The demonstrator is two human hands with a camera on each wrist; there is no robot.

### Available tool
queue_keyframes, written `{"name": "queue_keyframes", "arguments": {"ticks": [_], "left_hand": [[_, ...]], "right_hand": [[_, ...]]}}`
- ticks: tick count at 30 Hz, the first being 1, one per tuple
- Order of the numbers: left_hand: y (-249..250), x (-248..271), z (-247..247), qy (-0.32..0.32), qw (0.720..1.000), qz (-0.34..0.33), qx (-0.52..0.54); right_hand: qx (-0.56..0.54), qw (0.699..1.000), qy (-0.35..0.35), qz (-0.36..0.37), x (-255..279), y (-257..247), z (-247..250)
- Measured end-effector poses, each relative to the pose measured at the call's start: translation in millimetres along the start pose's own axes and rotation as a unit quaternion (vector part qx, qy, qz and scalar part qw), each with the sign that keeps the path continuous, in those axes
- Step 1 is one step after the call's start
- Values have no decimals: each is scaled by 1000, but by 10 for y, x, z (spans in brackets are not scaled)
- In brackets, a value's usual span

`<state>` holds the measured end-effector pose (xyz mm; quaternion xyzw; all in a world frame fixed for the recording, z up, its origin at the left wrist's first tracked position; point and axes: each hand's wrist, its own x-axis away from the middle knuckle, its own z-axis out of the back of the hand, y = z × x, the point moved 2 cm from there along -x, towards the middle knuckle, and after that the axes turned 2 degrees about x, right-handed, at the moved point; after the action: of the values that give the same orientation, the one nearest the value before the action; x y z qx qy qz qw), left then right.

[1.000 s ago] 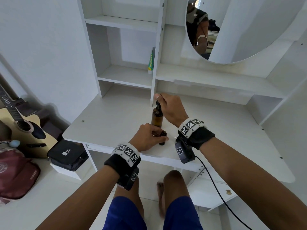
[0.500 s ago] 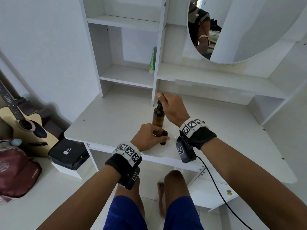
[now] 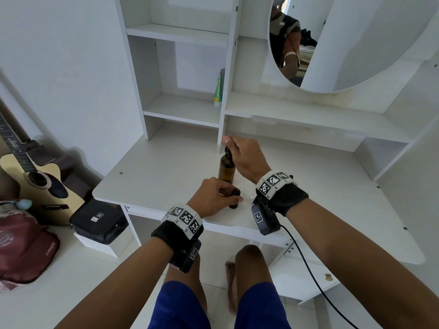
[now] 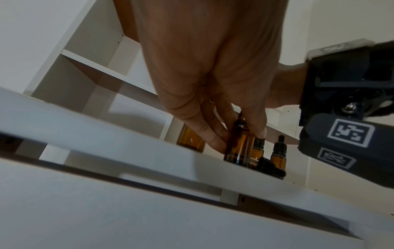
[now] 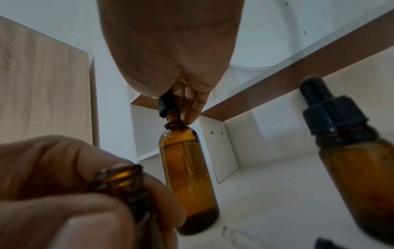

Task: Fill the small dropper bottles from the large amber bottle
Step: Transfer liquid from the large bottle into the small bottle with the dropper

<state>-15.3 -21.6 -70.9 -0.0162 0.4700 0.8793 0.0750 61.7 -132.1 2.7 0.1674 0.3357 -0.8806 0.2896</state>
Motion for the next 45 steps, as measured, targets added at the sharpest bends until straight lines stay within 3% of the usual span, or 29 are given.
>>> {"name": "queue_keyframes", "arguments": {"ticks": [28,33,42,45], "left_hand": [[3,3,-1,-4,1000,2,2],[-4,-1,0,-4,1000,10,7],[-34,-17,-13,-8,1000,21,12],[-43,-19,-16,-6,1000,20,8]], "right_hand": [[35,999,-12,-4,16,-13,-31],[-22,1000,15,8,-57,-77,137],[-81,987,134,18,-178,-249,691],[-83,987,133,24,-30,-250,731]]}}
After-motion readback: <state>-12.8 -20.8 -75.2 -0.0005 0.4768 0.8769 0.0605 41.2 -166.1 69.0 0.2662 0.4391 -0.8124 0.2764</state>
